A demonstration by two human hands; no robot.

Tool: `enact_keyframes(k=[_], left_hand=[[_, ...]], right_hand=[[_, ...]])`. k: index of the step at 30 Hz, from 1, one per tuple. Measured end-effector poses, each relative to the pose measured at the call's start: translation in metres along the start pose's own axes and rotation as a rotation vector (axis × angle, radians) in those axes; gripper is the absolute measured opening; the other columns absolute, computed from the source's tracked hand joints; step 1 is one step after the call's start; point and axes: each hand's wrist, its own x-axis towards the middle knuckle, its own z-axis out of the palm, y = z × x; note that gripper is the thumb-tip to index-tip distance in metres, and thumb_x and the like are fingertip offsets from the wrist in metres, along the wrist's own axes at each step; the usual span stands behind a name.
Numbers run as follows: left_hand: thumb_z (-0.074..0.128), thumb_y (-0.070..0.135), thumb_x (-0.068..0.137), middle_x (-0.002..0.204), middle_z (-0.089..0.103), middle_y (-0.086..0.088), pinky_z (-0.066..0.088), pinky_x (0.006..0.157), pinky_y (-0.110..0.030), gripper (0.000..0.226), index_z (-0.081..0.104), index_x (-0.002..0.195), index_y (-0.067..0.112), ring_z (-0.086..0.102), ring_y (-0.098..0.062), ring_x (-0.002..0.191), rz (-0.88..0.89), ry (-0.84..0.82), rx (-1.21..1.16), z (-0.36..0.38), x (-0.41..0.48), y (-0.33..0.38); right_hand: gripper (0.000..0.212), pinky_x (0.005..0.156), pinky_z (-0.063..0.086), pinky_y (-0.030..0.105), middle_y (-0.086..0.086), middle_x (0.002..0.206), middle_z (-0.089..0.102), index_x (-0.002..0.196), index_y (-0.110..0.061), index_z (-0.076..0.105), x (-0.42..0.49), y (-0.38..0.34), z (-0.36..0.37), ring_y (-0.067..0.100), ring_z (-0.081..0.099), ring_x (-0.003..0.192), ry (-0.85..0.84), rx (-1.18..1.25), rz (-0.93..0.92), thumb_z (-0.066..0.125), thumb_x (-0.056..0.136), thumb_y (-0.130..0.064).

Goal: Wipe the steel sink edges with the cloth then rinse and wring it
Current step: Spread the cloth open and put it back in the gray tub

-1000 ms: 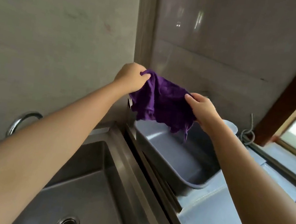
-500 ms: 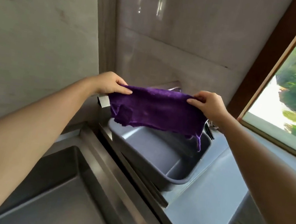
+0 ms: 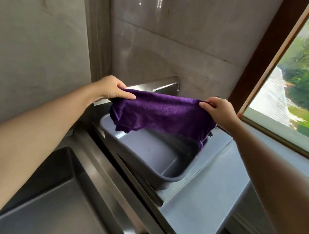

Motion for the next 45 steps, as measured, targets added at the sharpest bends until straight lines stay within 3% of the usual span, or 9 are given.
enact_keyframes(k=[4, 7, 11, 15, 20, 25, 30, 40, 45], left_hand=[[0.075, 0.031, 0.075, 0.079, 0.067, -0.005, 0.053, 0.058, -0.024, 0.021, 0.07, 0.084, 0.013, 0.063, -0.015, 0.068, -0.113, -0.042, -0.202, 0.01, 0.0, 0.003], [0.071, 0.027, 0.079, 0.076, 0.065, -0.006, 0.057, 0.054, -0.026, 0.016, 0.067, 0.081, 0.011, 0.064, -0.015, 0.062, -0.15, -0.055, -0.286, 0.028, -0.001, 0.019], [0.063, 0.022, 0.087, 0.073, 0.06, -0.006, 0.059, 0.052, -0.028, 0.018, 0.061, 0.075, 0.009, 0.063, -0.013, 0.058, -0.158, -0.095, -0.39, 0.057, -0.006, 0.058], [0.047, 0.044, 0.093, 0.078, 0.064, -0.006, 0.057, 0.05, -0.026, 0.038, 0.061, 0.085, 0.01, 0.063, -0.016, 0.069, -0.125, -0.211, -0.358, 0.067, -0.018, 0.09], [0.061, 0.028, 0.088, 0.081, 0.07, -0.003, 0.058, 0.065, -0.027, 0.021, 0.067, 0.096, 0.011, 0.067, -0.011, 0.07, -0.003, -0.394, -0.273, 0.052, -0.018, 0.092], [0.052, -0.004, 0.086, 0.078, 0.068, -0.003, 0.054, 0.066, -0.024, 0.026, 0.068, 0.097, 0.014, 0.064, -0.012, 0.067, 0.087, -0.495, -0.148, 0.038, -0.012, 0.091], [0.047, -0.007, 0.087, 0.078, 0.071, 0.001, 0.054, 0.06, -0.02, 0.032, 0.066, 0.106, 0.01, 0.066, -0.008, 0.066, 0.136, -0.567, -0.149, 0.022, -0.008, 0.086], [0.05, 0.002, 0.092, 0.082, 0.067, -0.003, 0.057, 0.066, -0.019, 0.019, 0.065, 0.095, 0.014, 0.066, -0.008, 0.067, 0.069, -0.365, -0.124, 0.02, 0.023, 0.027], [0.045, 0.015, 0.096, 0.066, 0.065, 0.001, 0.054, 0.063, -0.027, 0.018, 0.06, 0.085, 0.017, 0.06, -0.015, 0.064, -0.069, -0.163, -0.619, 0.07, 0.03, -0.008]], right_hand=[[0.029, 0.074, 0.05, 0.035, 0.006, 0.081, 0.062, 0.083, -0.007, 0.068, 0.003, -0.004, -0.003, 0.018, 0.058, 0.079, 0.065, 0.071, 0.192, 0.065, 0.084, -0.036], [0.025, 0.06, 0.052, 0.033, 0.009, 0.07, 0.058, 0.078, -0.007, 0.066, 0.003, -0.026, -0.002, 0.018, 0.055, 0.063, 0.027, 0.274, 0.336, 0.068, 0.081, -0.031], [0.012, 0.038, 0.049, 0.018, 0.007, 0.063, 0.054, 0.084, -0.004, 0.061, -0.004, -0.069, -0.003, 0.01, 0.054, 0.039, -0.17, 0.663, 0.398, 0.065, 0.086, -0.015], [0.025, 0.062, 0.061, 0.034, 0.018, 0.066, 0.069, 0.086, 0.006, 0.058, -0.01, -0.1, -0.021, 0.025, 0.07, 0.057, -0.538, 0.954, 0.358, 0.037, 0.095, -0.002], [0.03, 0.08, 0.058, 0.036, 0.017, 0.084, 0.073, 0.103, 0.003, 0.061, -0.013, -0.095, -0.046, 0.026, 0.072, 0.077, -0.685, 0.847, 0.246, 0.033, 0.093, 0.007], [0.034, 0.084, 0.056, 0.029, 0.008, 0.112, 0.066, 0.121, -0.013, 0.059, 0.001, -0.066, -0.047, 0.018, 0.065, 0.097, -0.428, 0.354, 0.011, 0.056, 0.089, -0.002], [0.042, 0.092, 0.053, 0.035, 0.002, 0.119, 0.062, 0.129, -0.016, 0.051, -0.001, -0.048, -0.021, 0.015, 0.061, 0.103, -0.779, 0.276, 0.015, 0.061, 0.089, -0.01], [0.008, 0.073, 0.056, 0.022, 0.006, 0.088, 0.06, 0.095, -0.01, 0.06, 0.026, -0.031, 0.017, 0.017, 0.059, 0.083, -0.471, 0.693, 0.123, 0.058, 0.089, -0.006], [0.021, 0.08, 0.048, 0.037, 0.004, 0.092, 0.057, 0.103, -0.01, 0.057, 0.039, -0.004, 0.089, 0.018, 0.054, 0.09, -0.11, 0.684, 0.232, 0.052, 0.094, -0.028]])
